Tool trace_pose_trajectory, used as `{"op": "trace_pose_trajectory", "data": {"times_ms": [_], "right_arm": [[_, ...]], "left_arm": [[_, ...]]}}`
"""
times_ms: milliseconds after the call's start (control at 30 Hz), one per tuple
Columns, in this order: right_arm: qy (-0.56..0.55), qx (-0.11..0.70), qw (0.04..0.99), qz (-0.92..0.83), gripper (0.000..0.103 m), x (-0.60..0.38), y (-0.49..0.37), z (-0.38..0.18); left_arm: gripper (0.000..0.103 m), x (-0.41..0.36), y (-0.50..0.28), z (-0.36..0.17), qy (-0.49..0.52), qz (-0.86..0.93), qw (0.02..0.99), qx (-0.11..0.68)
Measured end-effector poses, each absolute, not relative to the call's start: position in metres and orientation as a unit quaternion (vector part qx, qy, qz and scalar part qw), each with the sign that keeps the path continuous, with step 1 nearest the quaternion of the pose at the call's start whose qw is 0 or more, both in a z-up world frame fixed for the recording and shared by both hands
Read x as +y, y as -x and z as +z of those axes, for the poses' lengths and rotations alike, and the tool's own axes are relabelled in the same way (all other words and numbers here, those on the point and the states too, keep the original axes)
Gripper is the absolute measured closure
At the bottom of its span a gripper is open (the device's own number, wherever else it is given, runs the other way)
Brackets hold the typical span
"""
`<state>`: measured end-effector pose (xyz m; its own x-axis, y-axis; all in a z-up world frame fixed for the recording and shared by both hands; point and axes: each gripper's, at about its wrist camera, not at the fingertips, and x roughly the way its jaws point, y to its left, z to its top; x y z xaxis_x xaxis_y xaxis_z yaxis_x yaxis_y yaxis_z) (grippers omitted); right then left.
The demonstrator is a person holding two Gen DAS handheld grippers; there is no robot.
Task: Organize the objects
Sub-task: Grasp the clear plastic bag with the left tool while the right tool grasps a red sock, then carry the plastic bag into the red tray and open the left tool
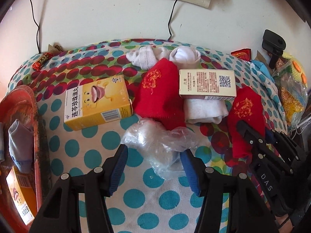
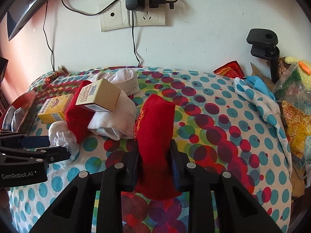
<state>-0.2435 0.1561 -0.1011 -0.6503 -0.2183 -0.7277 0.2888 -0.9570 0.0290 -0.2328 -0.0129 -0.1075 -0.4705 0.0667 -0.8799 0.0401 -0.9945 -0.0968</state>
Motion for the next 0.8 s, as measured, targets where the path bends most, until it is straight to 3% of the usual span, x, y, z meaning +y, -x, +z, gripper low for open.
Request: {"op": "trace_pose_trajectory", "data": {"times_ms": [33,67,800], "right_arm": [[-0.397,0.043,0.139,-0.906,0.079,0.156,0.244,-0.102],[-0.398,0.044,0.138,-0.906,0.078,0.155,0.244,-0.102],[-0.404,0.084,0.113,-0.904,0.077,0.145,0.247,-0.106]], "left_arm": [[0.063,-0.013,0.233,-0.108,0.513,0.857,0.009,-0.048],[0.066,-0.013,0.234,-0.109,0.518,0.854,0.013,-0.044],[0.068,-0.075,0.145,-0.067,0.479,0.877,-0.007,0.029]]}}
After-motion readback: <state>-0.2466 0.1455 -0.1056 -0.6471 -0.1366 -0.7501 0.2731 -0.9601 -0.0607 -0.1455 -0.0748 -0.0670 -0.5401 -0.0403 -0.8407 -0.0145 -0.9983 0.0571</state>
